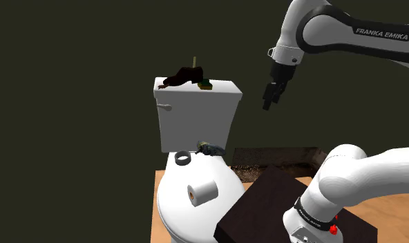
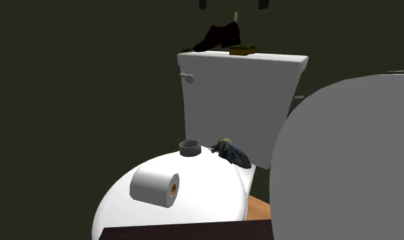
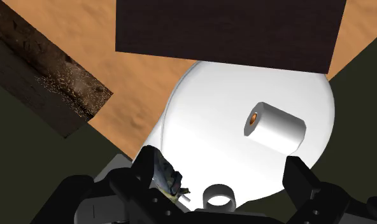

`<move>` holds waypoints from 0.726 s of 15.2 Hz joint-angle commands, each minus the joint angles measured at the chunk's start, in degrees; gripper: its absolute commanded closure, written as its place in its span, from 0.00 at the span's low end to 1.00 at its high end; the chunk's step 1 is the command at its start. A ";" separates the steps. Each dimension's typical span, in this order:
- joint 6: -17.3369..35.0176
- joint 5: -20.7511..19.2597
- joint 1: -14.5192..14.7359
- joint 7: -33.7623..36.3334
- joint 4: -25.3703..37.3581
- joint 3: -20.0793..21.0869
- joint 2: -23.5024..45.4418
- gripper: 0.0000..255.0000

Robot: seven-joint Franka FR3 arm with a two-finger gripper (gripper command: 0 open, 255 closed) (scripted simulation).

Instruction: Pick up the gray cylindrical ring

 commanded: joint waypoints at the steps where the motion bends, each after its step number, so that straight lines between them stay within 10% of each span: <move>1: 0.00 0.00 0.00 0.00 0.00 0.00 0.00 0.00; 11: 16.92 1.23 1.39 3.11 -1.90 2.59 17.35 0.00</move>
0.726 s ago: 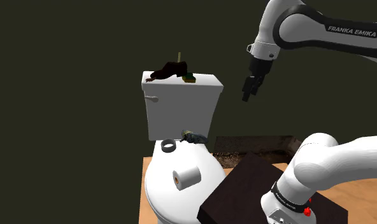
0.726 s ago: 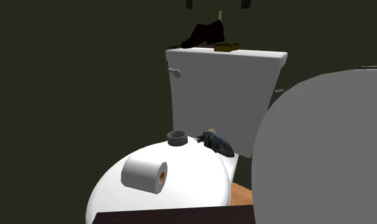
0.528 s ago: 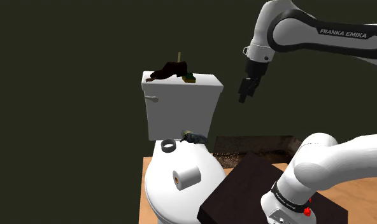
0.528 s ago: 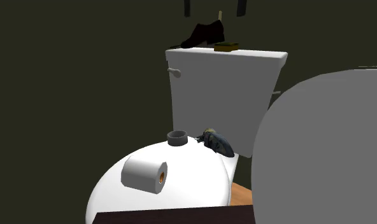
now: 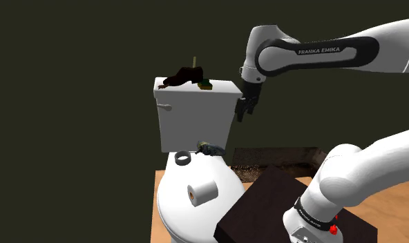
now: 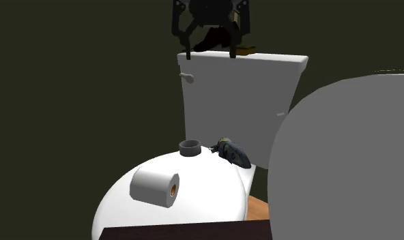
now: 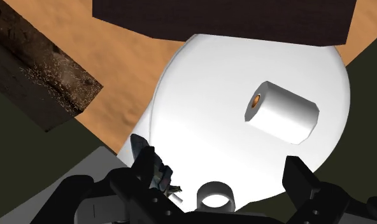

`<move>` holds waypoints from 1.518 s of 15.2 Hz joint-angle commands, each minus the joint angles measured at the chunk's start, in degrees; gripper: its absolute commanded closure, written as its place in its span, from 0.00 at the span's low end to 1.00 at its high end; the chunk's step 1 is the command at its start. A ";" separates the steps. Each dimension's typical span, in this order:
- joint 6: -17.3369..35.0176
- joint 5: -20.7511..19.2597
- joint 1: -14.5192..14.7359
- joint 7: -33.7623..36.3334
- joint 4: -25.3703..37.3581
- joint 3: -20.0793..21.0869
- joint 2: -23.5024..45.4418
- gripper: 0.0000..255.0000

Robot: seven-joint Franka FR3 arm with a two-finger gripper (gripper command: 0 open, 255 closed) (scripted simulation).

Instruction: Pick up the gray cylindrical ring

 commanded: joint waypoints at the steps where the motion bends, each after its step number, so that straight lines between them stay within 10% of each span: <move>1: 3.68 0.12 0.21 0.55 0.08 0.46 4.18 0.00; 23: 23.70 -2.83 2.96 7.47 24.12 3.46 53.54 0.00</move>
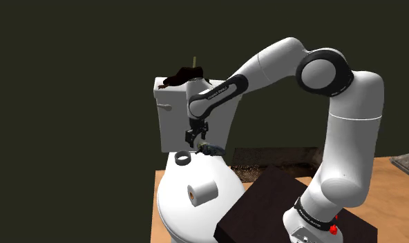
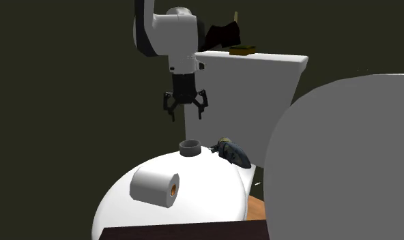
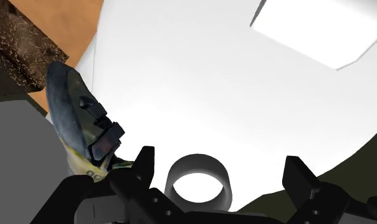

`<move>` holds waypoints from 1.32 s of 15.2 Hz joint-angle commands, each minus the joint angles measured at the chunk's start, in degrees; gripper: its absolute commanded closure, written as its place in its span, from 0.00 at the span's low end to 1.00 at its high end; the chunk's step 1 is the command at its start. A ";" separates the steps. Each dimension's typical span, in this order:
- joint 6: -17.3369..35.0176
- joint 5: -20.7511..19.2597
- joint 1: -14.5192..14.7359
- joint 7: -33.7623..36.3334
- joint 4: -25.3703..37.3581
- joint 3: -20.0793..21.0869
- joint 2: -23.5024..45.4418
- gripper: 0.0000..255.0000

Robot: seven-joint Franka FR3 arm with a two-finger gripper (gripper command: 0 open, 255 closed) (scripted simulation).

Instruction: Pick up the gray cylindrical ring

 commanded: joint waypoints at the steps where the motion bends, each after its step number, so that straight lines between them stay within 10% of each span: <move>1: 0.82 -0.44 0.40 0.51 3.37 -0.05 4.66 0.00; 13: -3.45 -1.66 3.24 1.96 34.39 -0.64 34.27 0.00; 20: -2.06 -1.79 3.49 2.04 38.14 -0.82 39.53 0.00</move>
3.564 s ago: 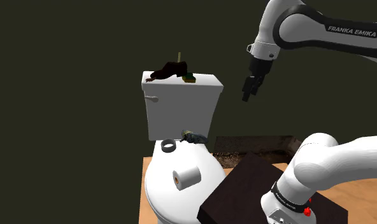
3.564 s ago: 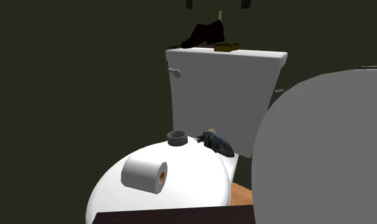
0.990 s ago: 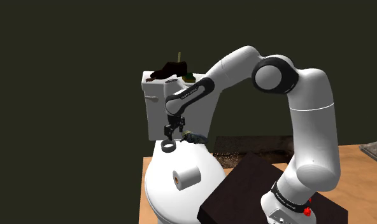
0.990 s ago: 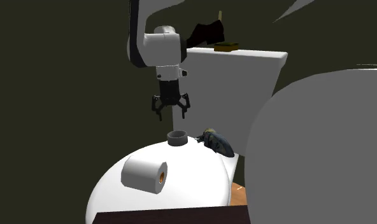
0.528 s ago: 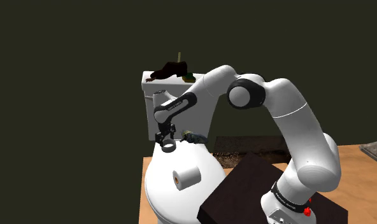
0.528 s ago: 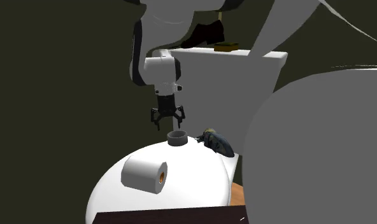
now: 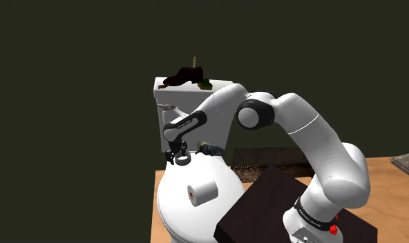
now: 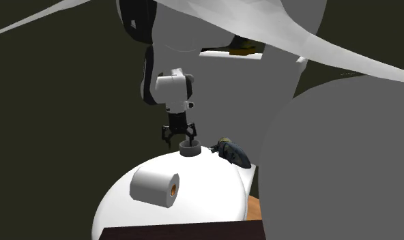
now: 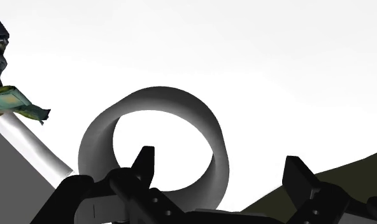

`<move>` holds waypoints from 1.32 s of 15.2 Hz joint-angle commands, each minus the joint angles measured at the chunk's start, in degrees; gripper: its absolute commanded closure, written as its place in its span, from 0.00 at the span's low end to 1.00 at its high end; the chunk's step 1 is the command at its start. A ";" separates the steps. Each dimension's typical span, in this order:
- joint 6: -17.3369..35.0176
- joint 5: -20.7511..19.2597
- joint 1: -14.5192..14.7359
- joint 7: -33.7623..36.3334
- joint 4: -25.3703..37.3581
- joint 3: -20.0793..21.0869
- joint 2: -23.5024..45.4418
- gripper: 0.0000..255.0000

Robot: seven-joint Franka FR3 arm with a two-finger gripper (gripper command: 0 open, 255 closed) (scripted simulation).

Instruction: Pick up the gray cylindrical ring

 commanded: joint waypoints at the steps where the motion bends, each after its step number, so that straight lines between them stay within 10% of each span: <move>1: 0.84 -0.05 0.06 0.07 0.31 -0.06 1.14 0.00; 3: 0.99 -0.06 0.07 0.08 0.57 -0.07 1.55 0.00; 4: 1.02 -0.07 0.05 0.05 0.51 -0.08 1.51 1.00; 20: -1.14 0.08 -0.08 0.00 -1.86 0.12 -3.01 1.00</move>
